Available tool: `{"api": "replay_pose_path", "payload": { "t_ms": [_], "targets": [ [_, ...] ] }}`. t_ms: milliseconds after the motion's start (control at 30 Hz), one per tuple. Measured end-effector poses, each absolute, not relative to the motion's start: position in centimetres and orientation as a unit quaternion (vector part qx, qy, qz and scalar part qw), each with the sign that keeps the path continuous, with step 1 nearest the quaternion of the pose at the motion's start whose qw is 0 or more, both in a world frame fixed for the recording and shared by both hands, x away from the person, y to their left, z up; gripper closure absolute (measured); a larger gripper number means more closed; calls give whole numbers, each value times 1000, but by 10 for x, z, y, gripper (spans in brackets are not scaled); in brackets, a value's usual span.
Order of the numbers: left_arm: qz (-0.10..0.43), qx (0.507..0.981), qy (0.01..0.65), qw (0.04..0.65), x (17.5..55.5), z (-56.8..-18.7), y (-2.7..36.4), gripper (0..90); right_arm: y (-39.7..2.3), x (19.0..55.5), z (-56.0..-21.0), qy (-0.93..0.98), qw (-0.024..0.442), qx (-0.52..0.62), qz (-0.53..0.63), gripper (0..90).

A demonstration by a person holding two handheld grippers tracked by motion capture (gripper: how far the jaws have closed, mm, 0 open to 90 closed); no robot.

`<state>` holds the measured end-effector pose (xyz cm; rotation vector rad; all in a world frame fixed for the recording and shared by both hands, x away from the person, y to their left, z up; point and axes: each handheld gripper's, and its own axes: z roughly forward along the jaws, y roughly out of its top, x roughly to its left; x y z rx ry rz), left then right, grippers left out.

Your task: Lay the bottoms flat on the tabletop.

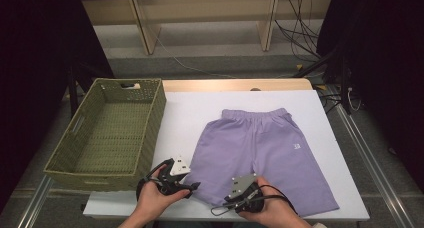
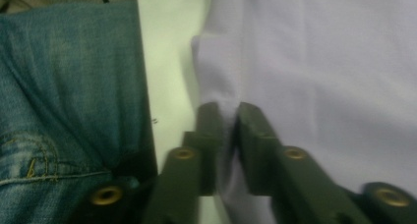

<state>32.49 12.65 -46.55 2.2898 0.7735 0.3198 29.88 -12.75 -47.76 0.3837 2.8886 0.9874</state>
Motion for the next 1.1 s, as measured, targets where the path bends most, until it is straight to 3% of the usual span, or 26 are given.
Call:
{"api": "replay_pose_path", "payload": {
  "t_ms": [267,433,533,633,700,800,967,1100],
  "targets": [
    [112,897,236,357,320,-455,114,438,-140,327,-463,911,32,189,364,898],
    [110,917,190,332,320,-458,99,369,-146,347,-459,895,22,225,383,895],
    [129,924,182,311,326,-461,91,378,-146,357,-458,891,18,231,389,894],
    [137,928,177,298,333,-464,84,525,-143,364,-460,891,16,233,390,891],
    [144,927,183,293,339,-464,81,676,-141,369,-462,891,18,237,386,878],
    [140,925,201,290,349,-465,80,819,-140,373,-468,895,35,244,371,806],
    [132,919,229,292,359,-467,82,863,-147,373,-469,897,58,260,354,671],
    [130,918,237,290,361,-470,85,861,-161,369,-456,893,90,265,351,707]
  ]
}}
